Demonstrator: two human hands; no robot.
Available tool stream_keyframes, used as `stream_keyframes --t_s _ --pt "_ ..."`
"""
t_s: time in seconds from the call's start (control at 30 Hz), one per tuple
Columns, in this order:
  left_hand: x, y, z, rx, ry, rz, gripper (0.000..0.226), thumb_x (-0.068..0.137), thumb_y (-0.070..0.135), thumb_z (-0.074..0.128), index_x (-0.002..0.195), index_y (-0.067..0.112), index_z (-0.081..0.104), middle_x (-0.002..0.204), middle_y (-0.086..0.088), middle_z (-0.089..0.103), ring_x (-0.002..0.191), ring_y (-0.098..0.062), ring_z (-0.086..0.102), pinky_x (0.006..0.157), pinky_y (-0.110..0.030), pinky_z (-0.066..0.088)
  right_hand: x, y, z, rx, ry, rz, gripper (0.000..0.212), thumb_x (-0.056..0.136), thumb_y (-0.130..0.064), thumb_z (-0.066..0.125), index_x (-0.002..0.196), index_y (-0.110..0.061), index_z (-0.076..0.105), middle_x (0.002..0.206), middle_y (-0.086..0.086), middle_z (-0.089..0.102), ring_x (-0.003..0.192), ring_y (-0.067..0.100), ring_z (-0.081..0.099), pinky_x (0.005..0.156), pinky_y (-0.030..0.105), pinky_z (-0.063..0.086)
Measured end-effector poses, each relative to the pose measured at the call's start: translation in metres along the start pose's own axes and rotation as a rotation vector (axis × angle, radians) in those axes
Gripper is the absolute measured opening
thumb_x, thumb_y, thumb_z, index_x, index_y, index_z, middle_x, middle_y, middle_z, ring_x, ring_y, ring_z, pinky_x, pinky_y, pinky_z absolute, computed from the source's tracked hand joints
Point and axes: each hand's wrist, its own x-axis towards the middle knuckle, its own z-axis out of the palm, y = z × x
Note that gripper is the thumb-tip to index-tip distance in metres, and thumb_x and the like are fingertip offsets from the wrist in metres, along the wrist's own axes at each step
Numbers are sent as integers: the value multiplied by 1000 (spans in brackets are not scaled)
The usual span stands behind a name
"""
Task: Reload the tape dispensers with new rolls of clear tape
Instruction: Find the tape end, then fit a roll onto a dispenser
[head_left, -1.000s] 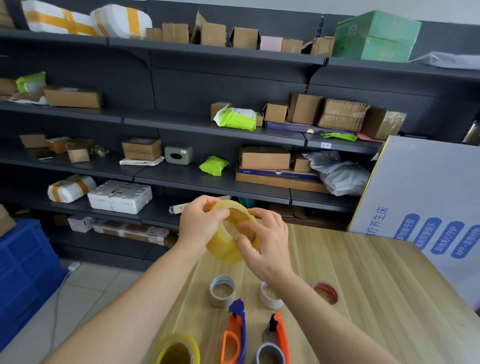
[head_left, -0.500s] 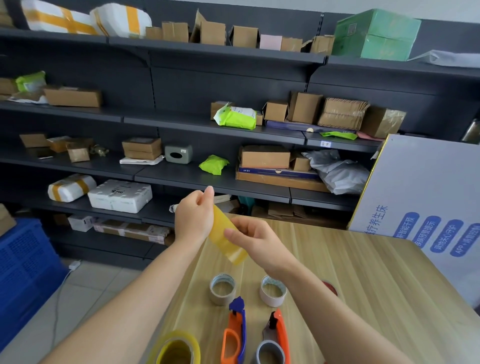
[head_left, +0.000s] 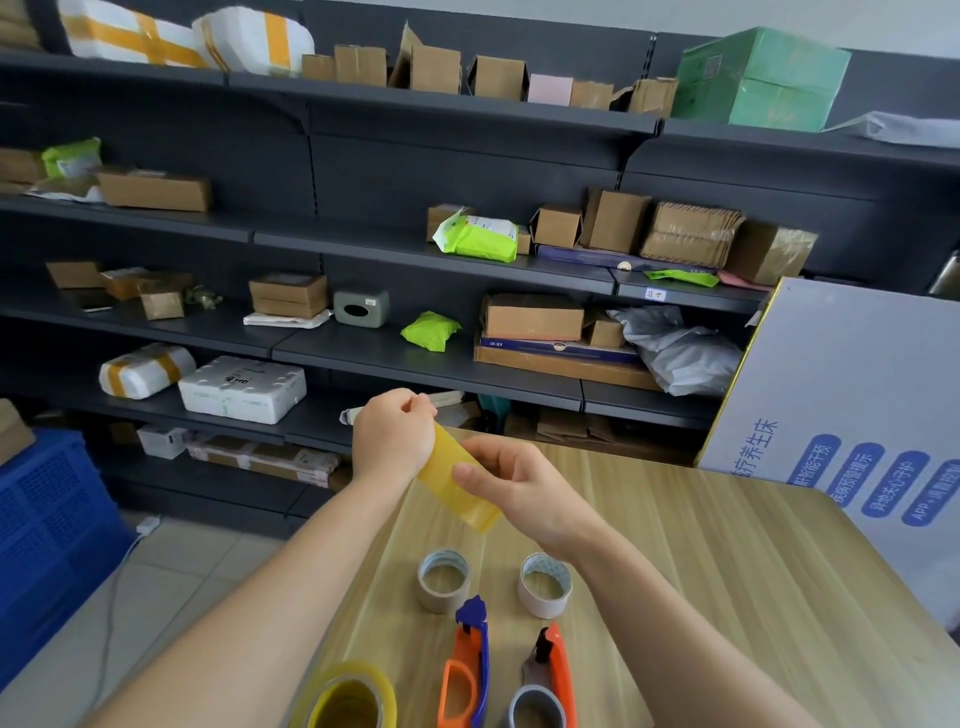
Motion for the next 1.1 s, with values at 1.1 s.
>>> stream_keyframes --t_s 1.1 --pt "-9 -25 -4 -447 -346 33 59 66 66 69 92 13 71 94 -14 72 91 -31 68 89 -58 51 10 -1 -16 825 122 184 33 98 -23 51 117 2 62 102 18 71 89 25 70 83 39 57"
